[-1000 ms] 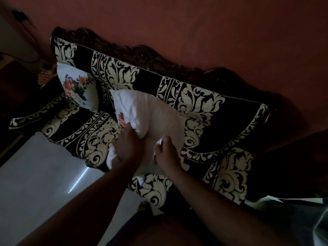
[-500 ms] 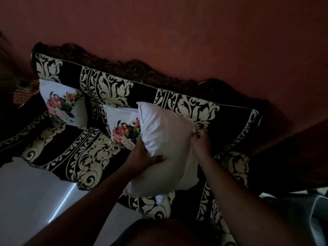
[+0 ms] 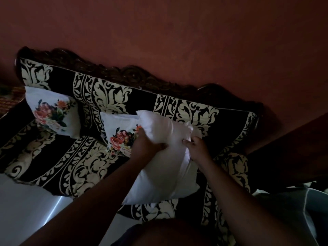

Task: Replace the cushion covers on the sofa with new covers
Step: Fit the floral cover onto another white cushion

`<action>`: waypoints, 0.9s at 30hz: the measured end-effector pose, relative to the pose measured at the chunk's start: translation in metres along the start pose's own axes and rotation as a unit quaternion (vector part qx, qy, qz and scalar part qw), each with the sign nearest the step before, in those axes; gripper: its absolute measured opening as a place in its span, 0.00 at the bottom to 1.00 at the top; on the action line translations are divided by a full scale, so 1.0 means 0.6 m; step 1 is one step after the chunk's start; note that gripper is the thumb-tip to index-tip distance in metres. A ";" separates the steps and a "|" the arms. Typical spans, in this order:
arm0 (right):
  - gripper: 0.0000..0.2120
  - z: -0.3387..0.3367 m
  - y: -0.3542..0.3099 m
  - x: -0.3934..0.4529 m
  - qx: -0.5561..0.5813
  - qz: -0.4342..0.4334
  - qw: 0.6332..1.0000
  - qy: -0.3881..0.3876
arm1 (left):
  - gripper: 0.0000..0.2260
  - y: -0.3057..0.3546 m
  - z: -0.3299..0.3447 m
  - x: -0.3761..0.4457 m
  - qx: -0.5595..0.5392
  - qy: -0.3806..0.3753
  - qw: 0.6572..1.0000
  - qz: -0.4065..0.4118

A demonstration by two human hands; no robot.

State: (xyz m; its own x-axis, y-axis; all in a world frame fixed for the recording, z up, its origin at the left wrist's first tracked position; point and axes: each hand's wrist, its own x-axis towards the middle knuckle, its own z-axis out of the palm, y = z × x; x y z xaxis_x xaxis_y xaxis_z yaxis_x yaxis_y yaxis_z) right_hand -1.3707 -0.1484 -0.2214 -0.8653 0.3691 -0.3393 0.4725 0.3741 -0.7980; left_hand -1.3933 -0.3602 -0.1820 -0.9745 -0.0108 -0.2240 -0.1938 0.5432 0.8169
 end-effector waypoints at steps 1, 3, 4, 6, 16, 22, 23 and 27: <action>0.15 -0.007 -0.001 0.009 -0.006 0.019 1.000 0.009 | 0.43 -0.003 0.005 0.003 0.044 -0.013 0.998 0.053; 0.15 -0.015 -0.012 0.015 -0.018 0.038 0.999 0.033 | 0.32 -0.004 0.012 0.005 0.133 -0.042 0.980 0.144; 0.14 -0.012 -0.022 0.014 -0.022 0.027 0.998 0.054 | 0.31 -0.003 0.016 0.006 0.179 -0.057 0.968 0.169; 0.10 0.009 -0.053 -0.003 -0.028 -0.052 0.996 0.068 | 0.30 -0.008 0.021 0.007 0.283 -0.071 0.934 0.206; 0.12 0.053 -0.063 -0.079 -0.068 -0.123 0.987 0.082 | 0.24 -0.007 -0.013 0.051 -0.106 0.011 0.991 0.078; 0.27 0.076 -0.042 -0.118 -0.192 -0.087 0.976 0.046 | 0.27 0.010 -0.025 0.073 -0.182 0.079 0.977 0.077; 0.22 0.080 -0.049 -0.124 -0.198 -0.105 0.974 0.040 | 0.27 0.014 -0.020 0.072 -0.175 0.108 0.976 0.076; 0.12 0.120 -0.100 -0.202 -0.083 -0.243 0.954 -0.154 | 0.16 0.035 -0.009 0.068 -0.212 0.235 0.948 0.029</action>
State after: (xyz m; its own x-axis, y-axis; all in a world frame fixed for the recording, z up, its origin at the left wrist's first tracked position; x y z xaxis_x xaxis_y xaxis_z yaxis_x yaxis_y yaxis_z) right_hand -1.3061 -0.2771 -0.1684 -0.9849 -0.1407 -0.1005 0.0011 0.5761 -0.8174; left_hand -1.4378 -0.3538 -0.1709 -0.9084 -0.4180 0.0089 -0.0682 0.1692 0.9832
